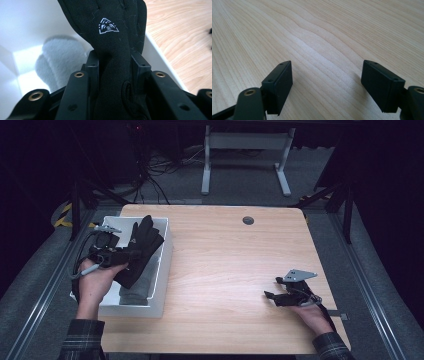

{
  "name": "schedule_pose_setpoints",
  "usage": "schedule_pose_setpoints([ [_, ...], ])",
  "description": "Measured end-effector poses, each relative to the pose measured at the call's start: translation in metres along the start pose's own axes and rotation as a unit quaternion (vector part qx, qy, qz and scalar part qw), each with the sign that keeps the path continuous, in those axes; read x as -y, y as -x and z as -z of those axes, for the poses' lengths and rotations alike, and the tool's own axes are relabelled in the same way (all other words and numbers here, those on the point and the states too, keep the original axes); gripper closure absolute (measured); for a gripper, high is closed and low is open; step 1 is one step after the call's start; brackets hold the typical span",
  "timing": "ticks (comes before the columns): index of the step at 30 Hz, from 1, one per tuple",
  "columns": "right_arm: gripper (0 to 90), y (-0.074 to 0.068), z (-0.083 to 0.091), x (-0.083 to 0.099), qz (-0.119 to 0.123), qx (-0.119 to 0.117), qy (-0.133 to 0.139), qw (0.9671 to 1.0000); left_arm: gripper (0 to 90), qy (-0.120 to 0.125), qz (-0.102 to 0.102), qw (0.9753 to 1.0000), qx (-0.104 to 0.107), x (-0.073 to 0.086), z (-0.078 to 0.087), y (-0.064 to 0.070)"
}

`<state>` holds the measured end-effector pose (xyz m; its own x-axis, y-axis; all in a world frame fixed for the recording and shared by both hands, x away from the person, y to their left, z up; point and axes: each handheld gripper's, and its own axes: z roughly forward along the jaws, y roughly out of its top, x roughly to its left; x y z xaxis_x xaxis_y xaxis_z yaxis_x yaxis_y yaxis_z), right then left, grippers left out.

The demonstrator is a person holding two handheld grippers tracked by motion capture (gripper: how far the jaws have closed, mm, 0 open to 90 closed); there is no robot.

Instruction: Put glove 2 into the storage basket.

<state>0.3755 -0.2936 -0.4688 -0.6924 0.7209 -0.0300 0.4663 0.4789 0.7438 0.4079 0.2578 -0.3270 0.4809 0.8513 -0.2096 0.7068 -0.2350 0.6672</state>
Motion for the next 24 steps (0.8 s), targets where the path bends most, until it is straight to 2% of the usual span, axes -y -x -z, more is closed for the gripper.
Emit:
schedule_pose_setpoints([
  [9, 26.0, 0.0, 0.0, 0.0, 0.0, 0.0, 0.0, 1.0, 65.9, -0.025, 0.034, 0.9988, -0.025, 0.015, -0.026, -0.019],
  [16, 25.9, 0.0, 0.0, 0.0, 0.0, 0.0, 0.0, 1.0, 62.6, -0.057, 0.053, 0.9959, -0.045, 0.023, -0.047, -0.028],
  [19, 25.9, 0.0, 0.0, 0.0, 0.0, 0.0, 0.0, 1.0, 58.0, -0.061, 0.06, 0.9951, -0.05, 0.026, -0.051, -0.03],
  [24, 25.9, 0.0, 0.0, 0.0, 0.0, 0.0, 0.0, 1.0, 40.8, -0.066, 0.059, 0.9935, -0.071, 0.026, -0.051, -0.03],
])
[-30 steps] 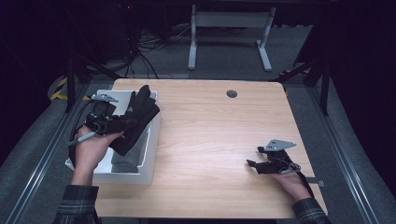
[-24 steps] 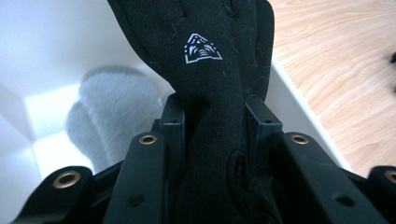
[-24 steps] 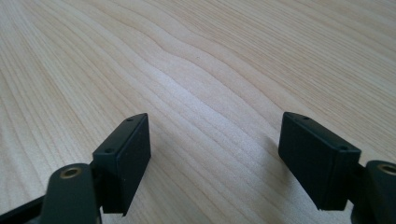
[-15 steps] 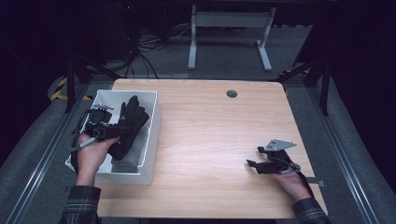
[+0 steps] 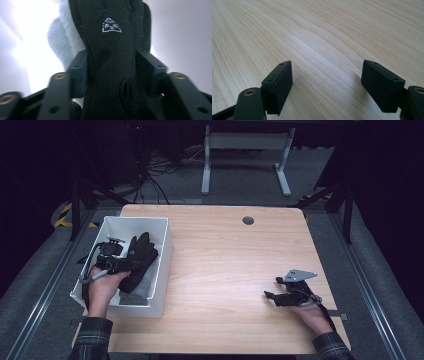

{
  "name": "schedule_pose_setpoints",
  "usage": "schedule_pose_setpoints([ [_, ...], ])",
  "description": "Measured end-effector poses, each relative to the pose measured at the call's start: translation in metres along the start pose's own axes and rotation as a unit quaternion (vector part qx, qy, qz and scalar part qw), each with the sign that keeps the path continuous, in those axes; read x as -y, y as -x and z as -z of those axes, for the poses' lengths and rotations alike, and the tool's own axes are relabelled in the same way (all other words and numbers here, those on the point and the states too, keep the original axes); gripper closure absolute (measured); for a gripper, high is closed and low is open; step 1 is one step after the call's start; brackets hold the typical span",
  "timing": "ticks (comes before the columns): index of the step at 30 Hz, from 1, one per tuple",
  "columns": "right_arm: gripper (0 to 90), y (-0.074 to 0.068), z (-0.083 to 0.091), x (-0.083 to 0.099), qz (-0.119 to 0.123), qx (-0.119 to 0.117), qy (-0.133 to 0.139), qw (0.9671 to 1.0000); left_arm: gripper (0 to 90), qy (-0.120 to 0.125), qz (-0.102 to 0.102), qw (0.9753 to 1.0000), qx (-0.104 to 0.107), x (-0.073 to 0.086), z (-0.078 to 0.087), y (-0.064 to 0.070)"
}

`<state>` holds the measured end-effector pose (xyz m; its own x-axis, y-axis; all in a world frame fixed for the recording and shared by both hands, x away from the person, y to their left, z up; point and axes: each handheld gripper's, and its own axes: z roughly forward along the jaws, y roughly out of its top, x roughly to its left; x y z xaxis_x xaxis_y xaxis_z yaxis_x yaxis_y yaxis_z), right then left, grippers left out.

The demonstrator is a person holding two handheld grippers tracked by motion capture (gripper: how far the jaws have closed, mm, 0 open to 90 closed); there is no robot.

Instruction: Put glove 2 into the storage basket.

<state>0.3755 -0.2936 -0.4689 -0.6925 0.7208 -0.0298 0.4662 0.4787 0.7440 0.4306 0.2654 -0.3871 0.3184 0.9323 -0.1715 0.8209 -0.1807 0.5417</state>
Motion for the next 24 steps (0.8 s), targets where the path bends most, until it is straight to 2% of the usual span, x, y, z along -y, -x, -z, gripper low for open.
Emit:
schedule_pose_setpoints([
  [3, 25.9, 0.0, 0.0, 0.0, 0.0, 0.0, 0.0, 1.0, 33.2, 0.001, -0.003, 1.0, -0.005, -0.001, 0.001, 0.001],
  [6, 25.9, 0.0, 0.0, 0.0, 0.0, 0.0, 0.0, 1.0, 26.9, 0.013, -0.01, 0.9998, -0.014, -0.004, 0.007, 0.003],
  [12, 25.9, 0.0, 0.0, 0.0, 0.0, 0.0, 0.0, 1.0, 21.8, 0.037, -0.027, 0.9989, -0.011, -0.011, 0.022, 0.01],
  [19, 25.7, 0.0, 0.0, 0.0, 0.0, 0.0, 0.0, 1.0, 19.5, 0.065, -0.052, 0.9965, 0.012, -0.024, 0.041, 0.027],
  [24, 25.4, 0.0, 0.0, 0.0, 0.0, -0.001, 0.0, 1.0, 19.4, 0.088, -0.075, 0.9926, 0.035, -0.035, 0.051, 0.049],
])
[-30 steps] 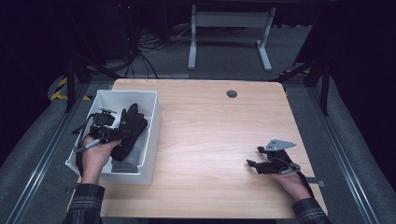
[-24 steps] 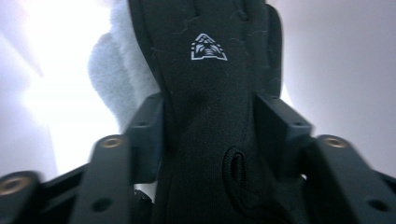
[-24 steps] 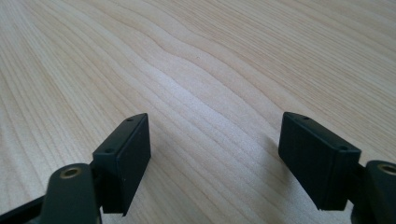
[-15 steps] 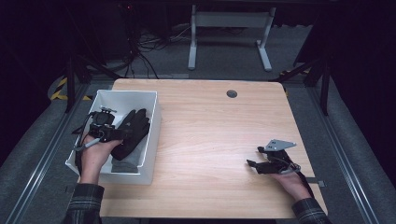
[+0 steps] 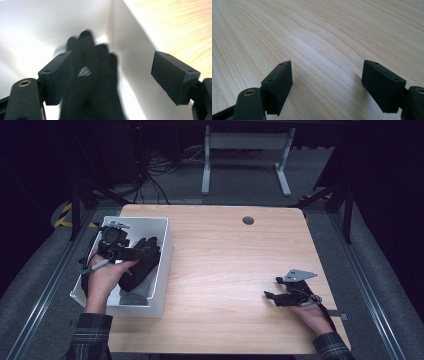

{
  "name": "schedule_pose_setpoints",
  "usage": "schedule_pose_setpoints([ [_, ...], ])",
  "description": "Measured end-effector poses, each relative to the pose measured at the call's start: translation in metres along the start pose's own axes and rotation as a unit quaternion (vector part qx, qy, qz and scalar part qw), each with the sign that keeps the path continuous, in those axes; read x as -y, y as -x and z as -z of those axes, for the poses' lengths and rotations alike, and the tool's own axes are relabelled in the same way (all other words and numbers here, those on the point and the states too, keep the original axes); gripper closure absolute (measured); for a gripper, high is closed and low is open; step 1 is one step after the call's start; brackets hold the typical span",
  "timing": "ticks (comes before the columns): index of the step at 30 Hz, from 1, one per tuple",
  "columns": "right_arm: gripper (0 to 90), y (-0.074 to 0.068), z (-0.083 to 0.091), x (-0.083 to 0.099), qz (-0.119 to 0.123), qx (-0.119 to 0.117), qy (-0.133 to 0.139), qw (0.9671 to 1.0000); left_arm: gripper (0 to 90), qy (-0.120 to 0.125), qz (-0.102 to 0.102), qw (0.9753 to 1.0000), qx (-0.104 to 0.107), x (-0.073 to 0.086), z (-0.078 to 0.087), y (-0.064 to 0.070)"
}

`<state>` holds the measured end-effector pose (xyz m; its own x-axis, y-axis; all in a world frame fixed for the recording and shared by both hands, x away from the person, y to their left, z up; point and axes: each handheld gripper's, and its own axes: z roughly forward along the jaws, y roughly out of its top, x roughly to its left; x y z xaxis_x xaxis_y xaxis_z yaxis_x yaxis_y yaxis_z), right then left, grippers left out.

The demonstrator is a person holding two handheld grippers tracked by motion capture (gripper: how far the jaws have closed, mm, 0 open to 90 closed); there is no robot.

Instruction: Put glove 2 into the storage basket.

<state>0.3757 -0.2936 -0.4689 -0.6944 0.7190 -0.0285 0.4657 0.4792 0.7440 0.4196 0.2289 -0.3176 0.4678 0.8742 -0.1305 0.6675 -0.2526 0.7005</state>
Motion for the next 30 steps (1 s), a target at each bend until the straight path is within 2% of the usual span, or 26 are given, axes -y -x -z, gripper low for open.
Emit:
schedule_pose_setpoints([
  [3, 24.9, 0.0, 0.0, 0.0, 0.0, -0.001, -0.001, 1.0, 19.4, 0.006, -0.015, 0.9998, 0.014, -0.007, 0.0, 0.013],
  [11, 24.7, 0.0, 0.0, 0.0, 0.001, 0.0, -0.002, 1.0, 19.1, 0.029, -0.038, 0.9976, 0.05, -0.021, -0.004, 0.045],
  [17, 24.4, 0.0, 0.0, 0.0, 0.001, 0.0, -0.002, 1.0, 19.0, 0.027, -0.057, 0.9955, 0.071, -0.026, -0.013, 0.069],
  [20, 24.2, 0.0, 0.0, 0.0, 0.002, 0.001, -0.001, 1.0, 19.0, 0.022, -0.071, 0.9942, 0.078, -0.028, -0.017, 0.078],
  [25, 24.2, 0.0, 0.0, 0.0, 0.002, 0.001, -0.002, 1.0, 18.9, 0.02, -0.079, 0.993, 0.086, -0.028, -0.024, 0.089],
  [30, 24.1, 0.0, 0.0, 0.0, 0.003, 0.001, -0.002, 1.0, 18.5, 0.018, -0.092, 0.9908, 0.098, -0.027, -0.032, 0.106],
])
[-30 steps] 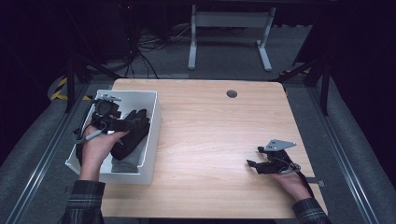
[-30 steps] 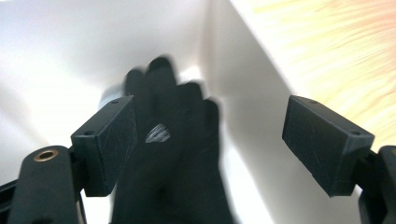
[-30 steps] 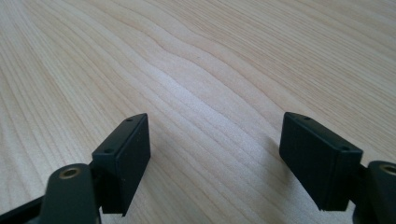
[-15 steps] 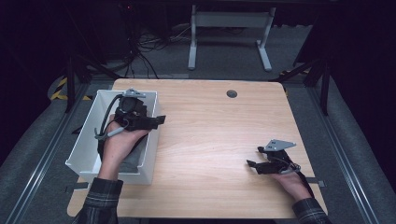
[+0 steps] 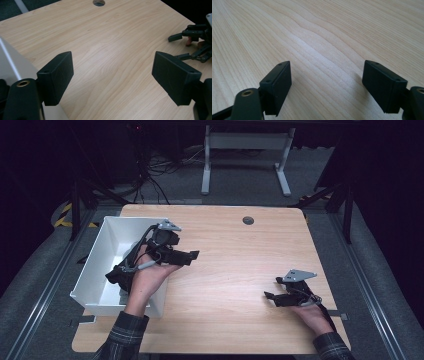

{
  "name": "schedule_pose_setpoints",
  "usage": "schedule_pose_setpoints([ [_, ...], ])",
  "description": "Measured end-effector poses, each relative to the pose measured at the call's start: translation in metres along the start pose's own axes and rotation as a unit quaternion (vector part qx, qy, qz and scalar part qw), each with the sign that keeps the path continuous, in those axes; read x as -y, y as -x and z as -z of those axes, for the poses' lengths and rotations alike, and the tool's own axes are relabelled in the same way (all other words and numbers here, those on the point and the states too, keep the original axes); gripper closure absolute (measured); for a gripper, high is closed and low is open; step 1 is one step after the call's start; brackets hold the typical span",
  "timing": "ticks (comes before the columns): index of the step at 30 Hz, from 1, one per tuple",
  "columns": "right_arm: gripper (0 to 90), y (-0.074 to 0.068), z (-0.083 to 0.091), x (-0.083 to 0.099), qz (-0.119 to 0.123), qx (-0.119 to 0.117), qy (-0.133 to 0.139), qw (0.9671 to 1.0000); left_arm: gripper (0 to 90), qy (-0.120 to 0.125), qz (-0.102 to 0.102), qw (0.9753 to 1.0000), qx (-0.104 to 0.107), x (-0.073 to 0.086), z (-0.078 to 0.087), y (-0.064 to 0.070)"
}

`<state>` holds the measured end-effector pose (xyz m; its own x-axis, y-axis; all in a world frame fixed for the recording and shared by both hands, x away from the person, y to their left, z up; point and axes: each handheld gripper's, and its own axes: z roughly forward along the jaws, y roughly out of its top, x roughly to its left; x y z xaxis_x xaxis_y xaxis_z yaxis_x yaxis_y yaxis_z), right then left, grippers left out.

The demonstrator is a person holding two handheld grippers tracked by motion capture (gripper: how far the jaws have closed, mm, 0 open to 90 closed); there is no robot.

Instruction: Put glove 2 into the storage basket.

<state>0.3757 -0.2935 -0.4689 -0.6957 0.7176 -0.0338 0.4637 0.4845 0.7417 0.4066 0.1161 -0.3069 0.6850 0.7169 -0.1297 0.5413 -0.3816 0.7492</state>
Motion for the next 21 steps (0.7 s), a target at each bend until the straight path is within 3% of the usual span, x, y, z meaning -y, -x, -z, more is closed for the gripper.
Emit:
schedule_pose_setpoints([
  [21, 23.1, 0.0, 0.0, 0.0, 0.001, -0.002, 0.0, 1.0, 17.4, -0.021, -0.032, 0.9984, 0.042, 0.016, -0.057, 0.048],
])
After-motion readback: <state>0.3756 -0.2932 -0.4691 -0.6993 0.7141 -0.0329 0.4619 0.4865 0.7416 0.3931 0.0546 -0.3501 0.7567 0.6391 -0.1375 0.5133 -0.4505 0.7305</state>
